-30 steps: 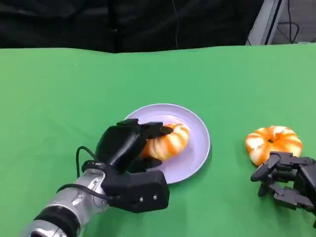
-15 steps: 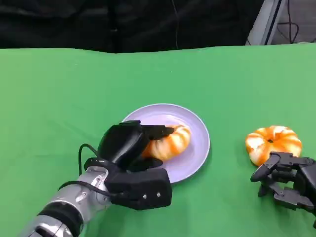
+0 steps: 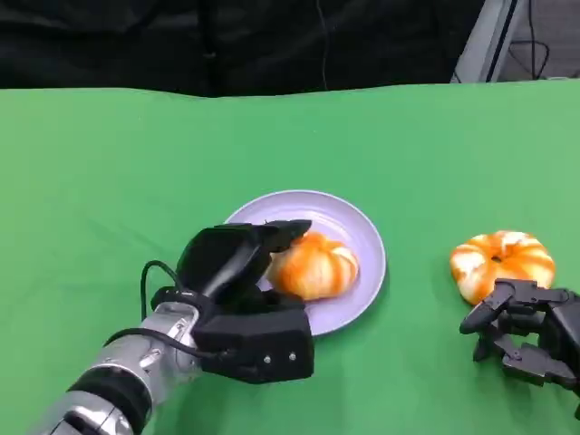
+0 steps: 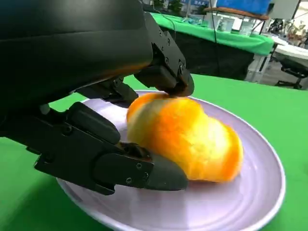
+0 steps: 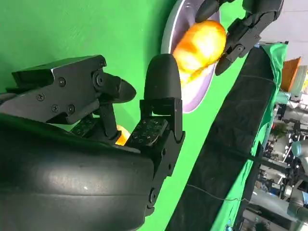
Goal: Grasp the bread from the table and place it into the plate.
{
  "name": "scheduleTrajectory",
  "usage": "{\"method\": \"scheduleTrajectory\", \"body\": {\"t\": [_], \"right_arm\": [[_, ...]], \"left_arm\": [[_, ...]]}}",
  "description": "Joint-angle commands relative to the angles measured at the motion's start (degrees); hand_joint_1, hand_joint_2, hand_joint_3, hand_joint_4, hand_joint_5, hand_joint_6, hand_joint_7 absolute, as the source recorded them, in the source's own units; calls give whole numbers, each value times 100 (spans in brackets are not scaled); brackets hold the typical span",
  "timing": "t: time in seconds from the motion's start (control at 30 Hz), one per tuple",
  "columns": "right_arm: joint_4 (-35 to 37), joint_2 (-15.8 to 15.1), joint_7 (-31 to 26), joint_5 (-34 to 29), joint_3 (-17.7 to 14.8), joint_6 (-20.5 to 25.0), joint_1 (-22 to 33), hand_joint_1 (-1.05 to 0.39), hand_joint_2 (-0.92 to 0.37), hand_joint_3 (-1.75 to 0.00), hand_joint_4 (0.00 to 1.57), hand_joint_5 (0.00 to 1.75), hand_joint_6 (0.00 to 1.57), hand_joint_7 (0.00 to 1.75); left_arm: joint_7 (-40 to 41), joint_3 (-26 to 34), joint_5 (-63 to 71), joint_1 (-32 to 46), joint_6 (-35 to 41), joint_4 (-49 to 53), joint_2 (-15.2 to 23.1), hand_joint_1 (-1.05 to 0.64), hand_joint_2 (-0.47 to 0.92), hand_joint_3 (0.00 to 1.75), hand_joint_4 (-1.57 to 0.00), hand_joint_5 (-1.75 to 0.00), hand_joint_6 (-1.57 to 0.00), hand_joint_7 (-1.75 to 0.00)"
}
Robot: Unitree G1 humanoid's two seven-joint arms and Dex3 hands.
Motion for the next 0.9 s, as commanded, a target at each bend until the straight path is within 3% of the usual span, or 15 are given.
{"method": "scheduleTrajectory", "body": {"t": [0.03, 0.53, 0.9], "right_arm": [[-44, -55, 26, 98, -39, 21, 42, 6, -77, -71, 91, 136, 96, 95], [-32, -61, 40, 103, -46, 27, 45, 7, -76, -73, 90, 136, 94, 97], [-32, -77, 2, 64, -31, 12, 39, 8, -77, -73, 90, 137, 95, 99]], "left_arm": [[-119, 22, -54, -37, 13, -10, 107, -96, 92, 38, -49, 0, -43, 0], [-299, 78, -181, 90, -177, -404, 372, -105, 92, 57, -36, 0, -32, 0], [15, 503, -482, 660, -848, -1168, 701, -97, 92, 51, -46, -4, -37, -2]]}}
